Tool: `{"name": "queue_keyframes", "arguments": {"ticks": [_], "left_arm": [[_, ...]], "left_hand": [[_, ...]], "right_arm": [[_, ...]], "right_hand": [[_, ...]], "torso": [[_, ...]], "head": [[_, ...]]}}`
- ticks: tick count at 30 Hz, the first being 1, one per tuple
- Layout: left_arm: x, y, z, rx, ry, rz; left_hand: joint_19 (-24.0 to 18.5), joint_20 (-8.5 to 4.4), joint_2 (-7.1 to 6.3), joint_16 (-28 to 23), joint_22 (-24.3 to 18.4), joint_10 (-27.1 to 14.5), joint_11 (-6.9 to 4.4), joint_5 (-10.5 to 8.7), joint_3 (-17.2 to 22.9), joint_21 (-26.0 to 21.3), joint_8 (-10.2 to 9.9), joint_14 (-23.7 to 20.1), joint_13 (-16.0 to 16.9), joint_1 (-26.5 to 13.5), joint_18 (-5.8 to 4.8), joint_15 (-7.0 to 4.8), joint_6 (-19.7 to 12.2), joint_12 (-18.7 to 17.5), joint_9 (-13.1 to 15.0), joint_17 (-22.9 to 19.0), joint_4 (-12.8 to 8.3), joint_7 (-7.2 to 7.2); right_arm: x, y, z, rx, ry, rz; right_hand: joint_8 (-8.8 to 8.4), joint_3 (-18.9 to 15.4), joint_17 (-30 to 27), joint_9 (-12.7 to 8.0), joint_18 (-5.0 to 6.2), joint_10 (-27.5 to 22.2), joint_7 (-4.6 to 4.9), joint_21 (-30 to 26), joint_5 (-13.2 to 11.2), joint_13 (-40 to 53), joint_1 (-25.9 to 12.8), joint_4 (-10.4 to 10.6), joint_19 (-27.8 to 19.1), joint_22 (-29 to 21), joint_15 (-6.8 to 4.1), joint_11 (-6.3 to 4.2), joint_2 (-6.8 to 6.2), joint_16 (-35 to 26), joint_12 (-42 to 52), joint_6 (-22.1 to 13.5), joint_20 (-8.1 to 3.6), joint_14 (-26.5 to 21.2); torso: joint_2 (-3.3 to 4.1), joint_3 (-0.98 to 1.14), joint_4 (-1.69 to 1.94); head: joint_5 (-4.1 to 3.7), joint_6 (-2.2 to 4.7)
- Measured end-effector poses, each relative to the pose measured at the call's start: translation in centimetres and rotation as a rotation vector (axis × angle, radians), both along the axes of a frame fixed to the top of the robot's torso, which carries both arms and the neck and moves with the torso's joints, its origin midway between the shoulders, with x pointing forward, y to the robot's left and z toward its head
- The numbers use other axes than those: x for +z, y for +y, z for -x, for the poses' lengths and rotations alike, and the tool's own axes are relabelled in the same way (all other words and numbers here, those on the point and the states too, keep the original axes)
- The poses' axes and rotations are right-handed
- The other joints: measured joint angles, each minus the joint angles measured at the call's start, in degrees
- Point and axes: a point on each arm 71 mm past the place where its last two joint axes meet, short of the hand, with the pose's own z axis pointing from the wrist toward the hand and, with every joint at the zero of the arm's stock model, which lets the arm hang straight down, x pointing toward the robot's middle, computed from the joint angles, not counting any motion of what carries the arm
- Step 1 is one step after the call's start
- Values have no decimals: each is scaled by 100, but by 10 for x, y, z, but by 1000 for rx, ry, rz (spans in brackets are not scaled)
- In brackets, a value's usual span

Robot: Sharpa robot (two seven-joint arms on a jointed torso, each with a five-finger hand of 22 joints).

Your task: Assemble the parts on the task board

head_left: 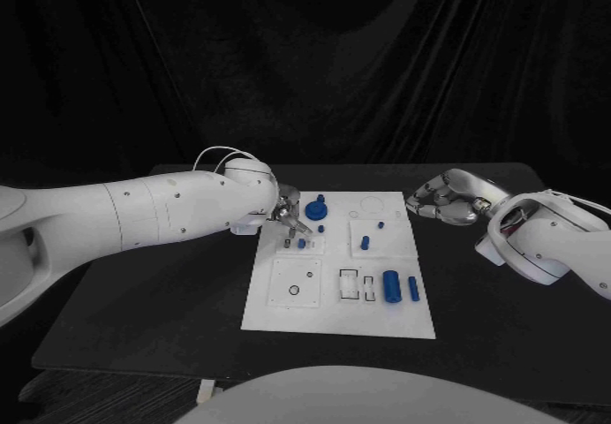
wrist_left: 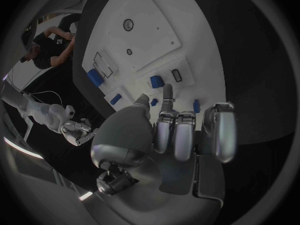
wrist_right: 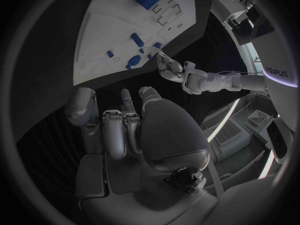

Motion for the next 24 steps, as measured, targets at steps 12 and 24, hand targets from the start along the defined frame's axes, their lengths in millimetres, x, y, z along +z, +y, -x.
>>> {"name": "queue_keyframes", "arguments": {"ticks": [12,24], "left_arm": [[-6,-3,3,-1,7,2],[-13,-4,7,4,21,-4]], "left_hand": [[0,0,-22,0,-1,0,0,51,39,0,0,0,0,22,0,0,83,0,-6,0,-39,20],[0,0,-20,0,-1,0,0,183,111,-21,0,0,0,70,1,0,125,0,-6,0,-110,-22]], "right_arm": [[-4,0,0,2,11,4],[-6,1,0,3,19,7]], "right_hand": [[0,16,0,-1,0,0,0,-32,0,0,22,-16,0,0,0,0,-21,0,0,0,0,0],[0,32,0,-1,0,0,0,-32,0,0,25,0,0,0,0,0,-24,0,0,0,0,0]], "torso": [[-2,1,-4],[-2,1,-4]], "head": [[7,0],[20,0]]}}
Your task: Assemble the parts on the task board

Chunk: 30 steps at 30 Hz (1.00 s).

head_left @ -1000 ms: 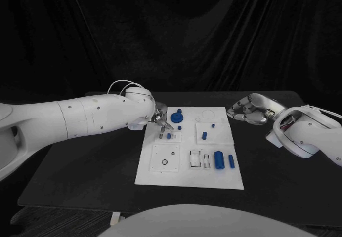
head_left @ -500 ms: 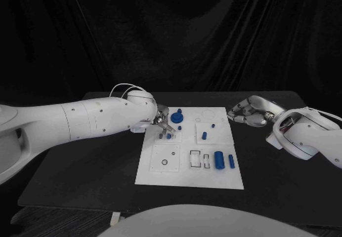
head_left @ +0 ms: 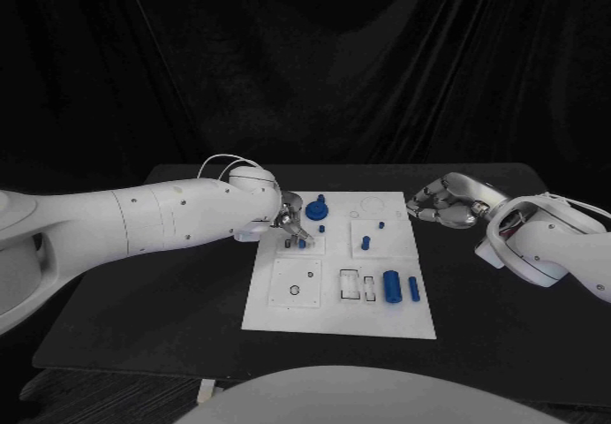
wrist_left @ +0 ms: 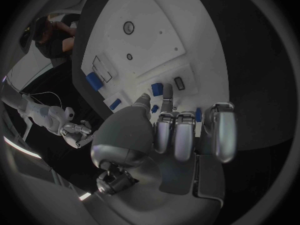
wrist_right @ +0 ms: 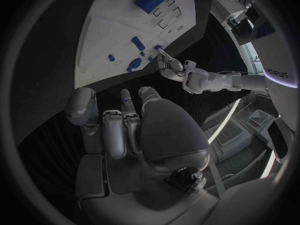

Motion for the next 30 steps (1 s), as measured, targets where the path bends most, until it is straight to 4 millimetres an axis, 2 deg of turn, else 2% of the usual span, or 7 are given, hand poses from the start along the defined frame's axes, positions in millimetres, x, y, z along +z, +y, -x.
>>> {"name": "queue_keyframes", "arguments": {"ticks": [8,22,25,30], "left_arm": [[-3,-2,2,0,6,-1],[-9,-5,3,0,13,0],[-10,-5,3,0,13,1],[-9,-6,3,0,10,5]], "left_hand": [[0,0,6,0,0,0,0,97,49,0,-45,0,0,50,-1,0,2,0,0,0,-18,2],[0,0,-76,0,-1,0,0,608,327,-24,-169,0,0,226,0,0,60,0,-15,0,-212,-18],[0,0,-121,0,-1,0,0,818,449,-45,-205,0,0,310,0,0,78,0,-15,0,-322,-30],[0,0,-177,0,-1,0,0,994,785,-45,-216,0,0,459,0,0,124,0,11,4,-496,-60]], "right_arm": [[-2,-1,-1,-1,4,3],[-3,-1,-1,-3,9,6],[-4,-1,-1,-4,11,7],[-5,-1,-1,-3,14,8]], "right_hand": [[0,0,0,0,0,0,0,-24,0,0,0,0,0,4,0,0,0,0,0,0,0,0],[0,15,0,0,0,0,0,-47,23,0,0,-16,0,4,0,0,0,-27,0,0,0,0],[0,26,0,0,0,0,0,-47,23,0,12,-26,0,3,0,0,-12,-27,0,0,0,0],[0,46,0,-1,0,0,0,-47,23,0,22,-15,0,3,0,0,-22,-27,0,0,0,0]], "torso": [[0,0,0],[0,0,2],[0,0,2],[0,-1,1]], "head": [[5,0],[-1,0],[-1,0],[10,0]]}}
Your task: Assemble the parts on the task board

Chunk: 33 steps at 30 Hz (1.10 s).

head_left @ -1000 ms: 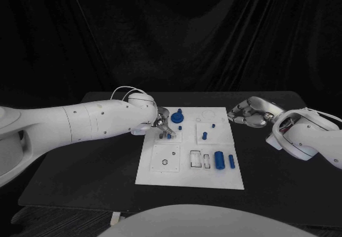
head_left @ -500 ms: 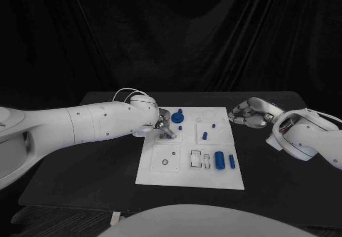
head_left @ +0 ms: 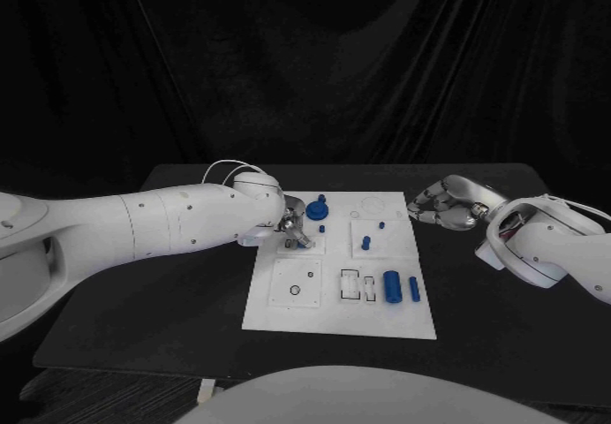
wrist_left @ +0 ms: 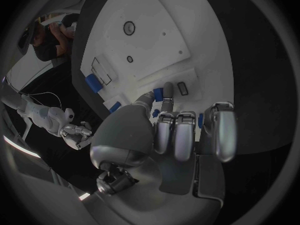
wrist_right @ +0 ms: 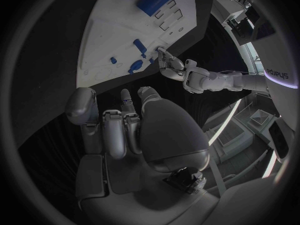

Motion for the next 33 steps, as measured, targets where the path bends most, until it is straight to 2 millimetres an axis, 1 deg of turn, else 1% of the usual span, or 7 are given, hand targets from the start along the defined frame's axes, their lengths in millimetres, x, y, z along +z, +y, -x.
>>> {"name": "queue_keyframes", "arguments": {"ticks": [6,15,21,24,26,29,33], "left_arm": [[0,-1,0,0,-4,5],[0,0,0,2,-9,13],[0,1,1,0,-12,23],[0,1,1,0,-17,34],[0,2,2,4,-17,42],[0,5,3,15,-12,60],[1,9,5,33,-3,85]], "left_hand": [[0,0,-28,0,0,2,-40,267,355,0,0,22,0,27,0,-22,41,0,74,0,-88,2],[0,0,-205,0,0,4,-39,450,967,-23,-29,21,0,-150,-1,-22,59,0,200,-1,-116,22],[-21,-21,-268,0,-1,3,-39,486,1240,-64,-51,21,0,-248,-1,-22,14,-5,289,-1,-88,40],[-24,-20,-321,0,-1,3,-39,498,1592,-71,-68,21,0,-313,2,-21,-26,-47,353,-1,-310,42],[-43,-1,-338,0,-1,3,-39,471,1708,-131,-74,21,0,-329,89,-22,-35,-70,375,-1,-336,50],[-43,-1,-361,0,-1,3,-39,470,1758,-131,-50,21,0,-352,93,-21,-46,-109,427,-1,-302,61],[-43,-1,-391,0,-1,3,-39,463,1871,-131,5,21,0,-383,93,-21,-51,-110,501,-2,-374,66]], "right_arm": [[-1,0,0,0,3,1],[-2,0,0,0,7,3],[-2,0,0,-1,12,6],[-3,0,0,-1,15,7],[-3,0,0,-2,17,8],[-3,0,0,-3,19,10],[-4,-1,0,-5,22,12]], "right_hand": [[0,16,0,0,0,0,0,-32,0,0,22,-16,0,0,0,0,22,0,0,0,0,0],[0,64,0,0,0,0,0,-33,23,3,70,-33,0,-1,0,0,24,0,1,0,0,0],[0,95,0,0,0,0,0,-56,23,4,93,-32,0,-1,0,0,1,0,1,0,0,0],[0,119,0,0,-1,0,0,-56,23,8,109,-56,0,-1,0,0,17,-22,1,0,0,0],[0,119,0,0,0,0,0,-56,23,9,117,-56,0,-2,0,0,25,-22,2,0,0,0],[0,119,0,0,0,0,0,-78,23,16,125,-56,0,-2,0,0,32,-22,7,0,0,0],[0,119,0,0,0,0,0,-78,23,15,131,-56,0,-2,0,0,38,-22,8,0,0,0]], "torso": [[1,0,0],[1,1,1],[0,1,0],[-1,2,0],[-1,2,0],[-1,3,1],[-1,3,2]], "head": [[-5,0],[-10,0],[4,0],[6,0],[3,0],[-7,0],[-20,0]]}}
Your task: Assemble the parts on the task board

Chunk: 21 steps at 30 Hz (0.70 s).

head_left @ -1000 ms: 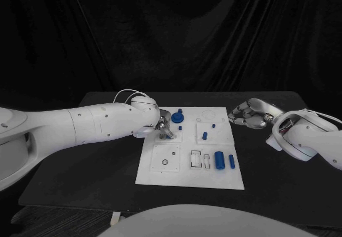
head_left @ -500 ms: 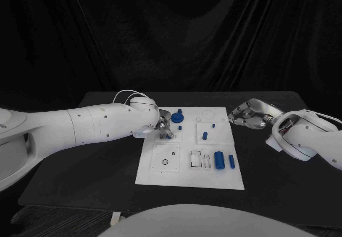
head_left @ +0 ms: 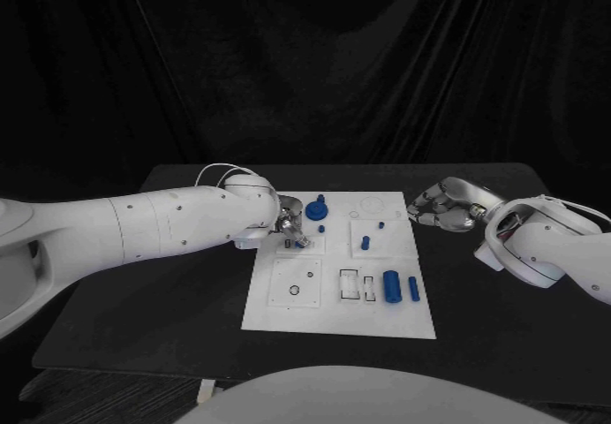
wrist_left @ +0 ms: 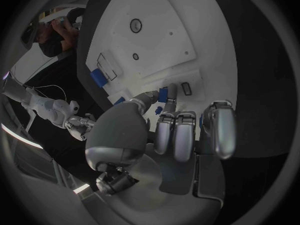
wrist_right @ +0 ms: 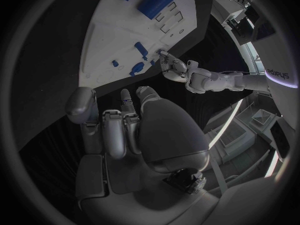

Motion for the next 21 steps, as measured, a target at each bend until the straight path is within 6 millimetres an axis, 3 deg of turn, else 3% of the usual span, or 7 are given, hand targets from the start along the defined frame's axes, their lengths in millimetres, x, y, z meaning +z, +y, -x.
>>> {"name": "queue_keyframes", "arguments": {"ticks": [11,18,21], "left_arm": [[24,9,-10,33,-21,30],[28,10,-14,73,22,43],[27,9,-15,100,66,48]], "left_hand": [[0,0,-123,0,0,1,1,-3,48,0,66,0,0,17,-1,0,0,0,139,-1,-31,1],[0,0,-145,0,0,1,1,-43,117,0,161,0,0,-5,-1,0,7,0,222,-1,-99,-5],[0,0,-168,0,0,1,1,56,118,53,244,0,0,-29,-1,0,7,45,332,-1,-100,-5]], "right_arm": [[-1,0,-1,-2,7,5],[-1,0,-1,-3,10,6],[-1,0,-1,-4,11,7]], "right_hand": [[0,13,0,0,0,0,0,-13,0,-4,0,-4,0,0,0,0,0,0,-1,0,0,0],[0,33,0,0,0,0,0,-43,0,-1,-1,-2,0,-1,0,0,-1,0,-25,0,0,0],[0,33,0,0,0,0,0,-43,0,0,-1,-1,0,-1,0,0,-1,0,-25,0,0,0]], "torso": [[-5,-2,1],[-5,0,-5],[-5,1,-6]], "head": [[-2,0],[2,0],[-22,0]]}}
